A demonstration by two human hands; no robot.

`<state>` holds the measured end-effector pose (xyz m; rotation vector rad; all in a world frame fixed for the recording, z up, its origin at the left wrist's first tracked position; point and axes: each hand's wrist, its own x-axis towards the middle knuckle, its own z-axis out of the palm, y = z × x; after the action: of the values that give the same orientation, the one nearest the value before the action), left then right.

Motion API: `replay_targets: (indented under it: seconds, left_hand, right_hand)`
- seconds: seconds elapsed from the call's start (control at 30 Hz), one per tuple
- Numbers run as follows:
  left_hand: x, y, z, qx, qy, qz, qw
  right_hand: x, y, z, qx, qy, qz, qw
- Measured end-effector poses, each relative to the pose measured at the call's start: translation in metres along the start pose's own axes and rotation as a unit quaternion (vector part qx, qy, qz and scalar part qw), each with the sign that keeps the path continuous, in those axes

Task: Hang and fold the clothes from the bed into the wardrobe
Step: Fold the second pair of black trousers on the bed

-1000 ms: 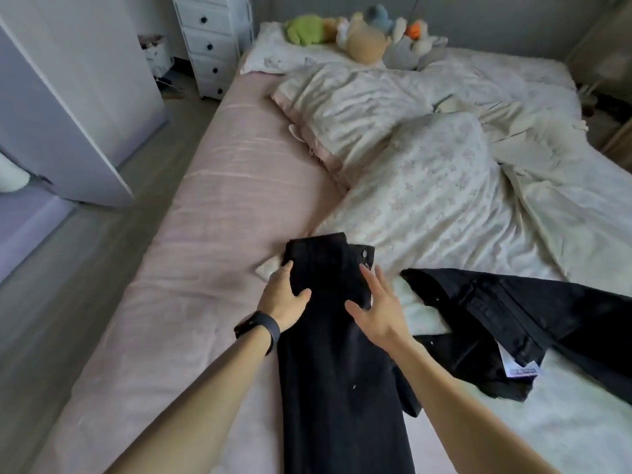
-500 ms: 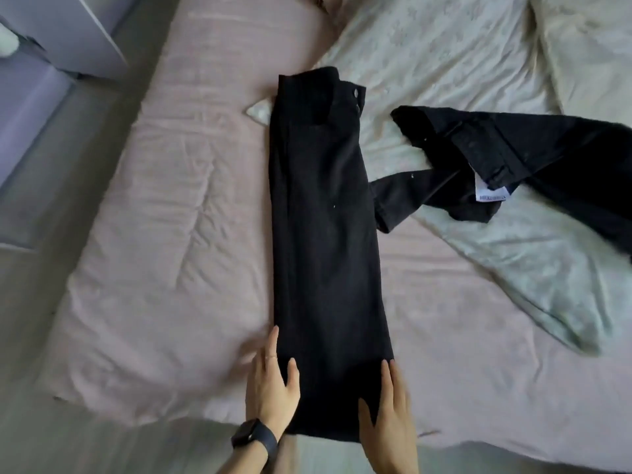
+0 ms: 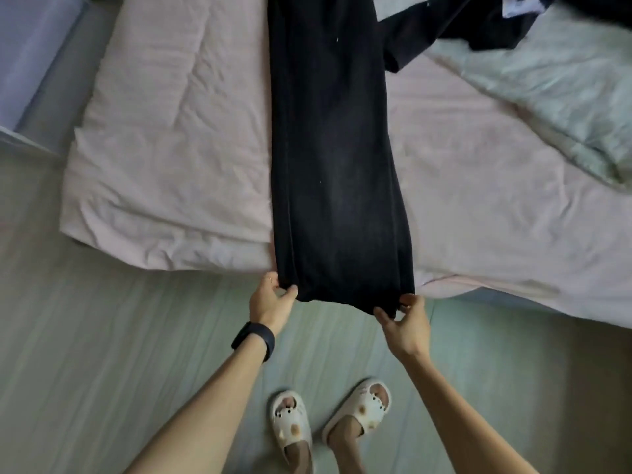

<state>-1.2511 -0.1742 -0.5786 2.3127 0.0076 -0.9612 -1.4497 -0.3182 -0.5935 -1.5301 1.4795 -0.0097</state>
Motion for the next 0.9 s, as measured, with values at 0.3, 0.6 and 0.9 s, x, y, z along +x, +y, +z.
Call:
replay_targets:
  seconds: [0.3, 0.6, 0.9]
  left_hand:
    - [-0.012, -0.077, 0.025, 0.046, -0.070, 0.016, 0.996]
    - [-0.008, -0.080, 0.059, -0.005, -0.033, 0.002, 0.999]
    - [0.045, -0.083, 0.087, -0.106, -0.093, -0.013, 0.990]
  right_hand:
    - [0.001, 0.060, 0.016, -0.061, 0.096, -0.061, 0.992]
    - [0.003, 0.074, 0.005, -0.035, 0.158, -0.092, 0.983]
    - [0.043, 0.088, 0.027, 0.022, 0.057, -0.047, 0.997]
